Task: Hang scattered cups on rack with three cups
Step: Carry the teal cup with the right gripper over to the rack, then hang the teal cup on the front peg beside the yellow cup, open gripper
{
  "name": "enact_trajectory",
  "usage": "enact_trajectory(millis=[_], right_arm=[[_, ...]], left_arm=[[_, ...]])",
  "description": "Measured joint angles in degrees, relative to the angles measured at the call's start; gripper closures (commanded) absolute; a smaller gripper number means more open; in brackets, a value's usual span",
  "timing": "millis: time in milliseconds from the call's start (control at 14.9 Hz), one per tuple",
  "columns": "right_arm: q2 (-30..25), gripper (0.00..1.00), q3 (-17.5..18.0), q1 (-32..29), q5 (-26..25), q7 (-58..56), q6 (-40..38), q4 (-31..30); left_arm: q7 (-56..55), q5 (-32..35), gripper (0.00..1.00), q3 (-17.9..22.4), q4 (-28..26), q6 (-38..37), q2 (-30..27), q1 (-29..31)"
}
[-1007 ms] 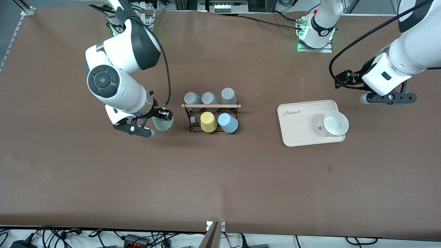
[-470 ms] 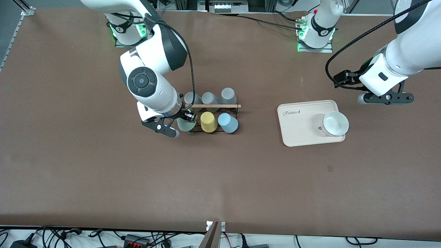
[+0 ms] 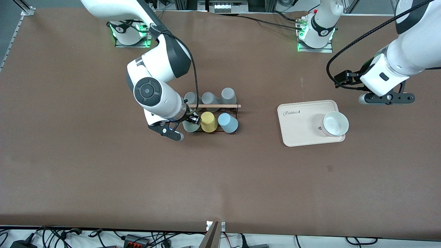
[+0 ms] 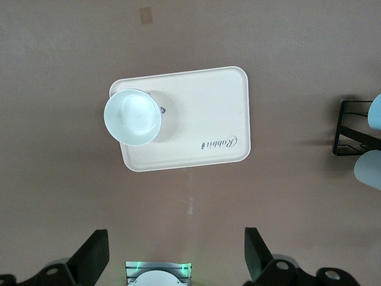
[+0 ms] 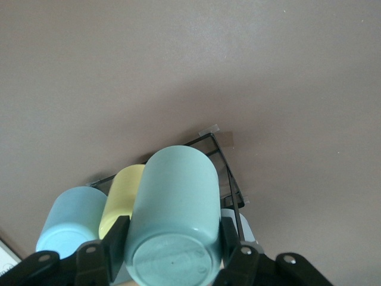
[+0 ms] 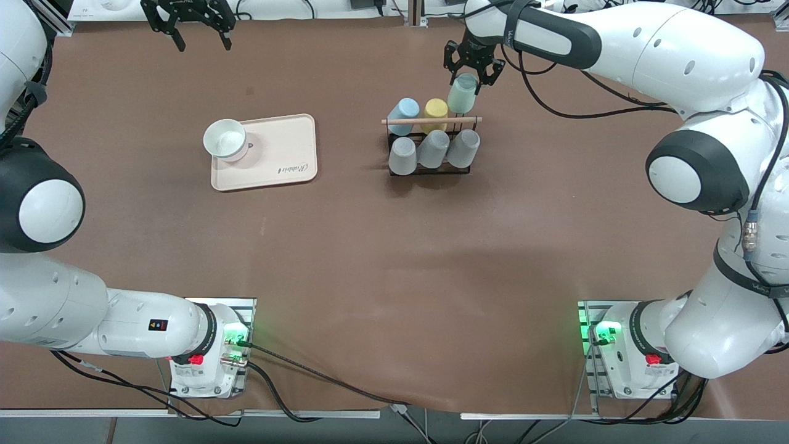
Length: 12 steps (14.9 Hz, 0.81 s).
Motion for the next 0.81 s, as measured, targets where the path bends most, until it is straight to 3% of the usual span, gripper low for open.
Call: enact_trajectory(millis=[805], right_arm=[[4.7, 0.81, 0.0, 0.0, 0.0, 0.0, 0.1, 0.1]], left_arm=[[0.0, 0.0, 0.00, 0.0, 0.0, -0.4, 0.0, 0.0]])
